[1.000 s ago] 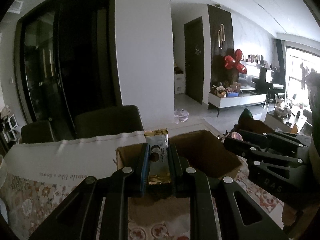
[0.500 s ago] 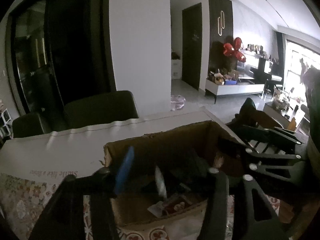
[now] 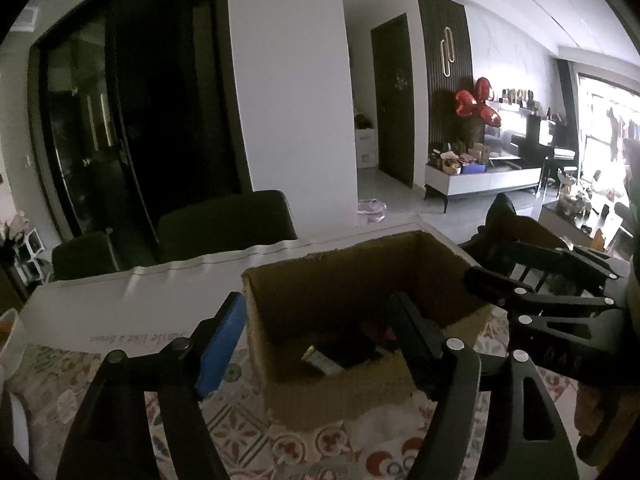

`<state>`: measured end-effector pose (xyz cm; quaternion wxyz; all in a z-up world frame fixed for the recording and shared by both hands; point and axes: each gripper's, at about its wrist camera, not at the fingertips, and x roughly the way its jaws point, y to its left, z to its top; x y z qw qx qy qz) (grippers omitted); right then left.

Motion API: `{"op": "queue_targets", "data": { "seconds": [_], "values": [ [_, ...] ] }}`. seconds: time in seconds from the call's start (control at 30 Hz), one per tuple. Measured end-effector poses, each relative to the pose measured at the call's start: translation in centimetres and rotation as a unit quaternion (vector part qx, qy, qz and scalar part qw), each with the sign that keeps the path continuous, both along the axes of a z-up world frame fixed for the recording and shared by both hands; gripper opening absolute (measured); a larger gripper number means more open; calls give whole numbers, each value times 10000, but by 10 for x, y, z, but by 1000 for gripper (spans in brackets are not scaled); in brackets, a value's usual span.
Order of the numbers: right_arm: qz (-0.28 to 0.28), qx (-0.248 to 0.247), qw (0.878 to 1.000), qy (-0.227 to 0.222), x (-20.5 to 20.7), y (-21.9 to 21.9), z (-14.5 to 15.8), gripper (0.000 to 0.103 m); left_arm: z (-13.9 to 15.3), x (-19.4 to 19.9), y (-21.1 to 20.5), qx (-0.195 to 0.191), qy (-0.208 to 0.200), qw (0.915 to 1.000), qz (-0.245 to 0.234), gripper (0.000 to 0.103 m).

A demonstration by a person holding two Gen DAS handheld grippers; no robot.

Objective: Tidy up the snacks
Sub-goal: 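Open both tools to drop the snacks into the box, then move both tools back toward the dark packets and green cracker bag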

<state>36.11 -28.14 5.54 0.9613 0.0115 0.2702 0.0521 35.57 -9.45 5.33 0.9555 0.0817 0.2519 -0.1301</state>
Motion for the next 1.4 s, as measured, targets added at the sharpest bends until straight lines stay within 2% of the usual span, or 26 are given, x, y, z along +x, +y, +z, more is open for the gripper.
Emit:
{"op": "queue_targets", "data": {
  "seconds": [0.1, 0.23, 0.4, 0.73, 0.87, 1.13, 1.27, 1.4],
  "values": [
    [-60, -49, 9999, -74, -19, 4, 0, 71, 0, -19, 6, -4, -19, 10000, 57, 73],
    [-229, -208, 9993, -233, -49, 12, -1, 71, -3, -42, 17, 27, -26, 9998, 174, 74],
    [-409, -216, 9987, -211, -76, 19, -3, 71, -10, -70, 32, 16, 122, 9994, 330, 75],
    [-520, -15, 9979, 391, -122, 38, -32, 71, -43, -116, 59, 148, 543, 9970, 530, 76],
    [-613, 63, 9961, 629, -134, 39, -46, 71, -56, -129, 68, 72, 774, 9949, 640, 76],
    [-906, 231, 9900, 1057, -159, 45, -81, 71, -91, -159, 81, 300, 984, 9905, 915, 76],
    [-1190, 370, 9853, 1164, -173, 44, -96, 71, -112, -169, 85, 171, 1318, 9865, 959, 76],
    [-1463, 725, 9769, 1380, -183, 39, -114, 71, -127, -178, 88, 7, 1433, 9834, 1112, 75]
  ]
}}
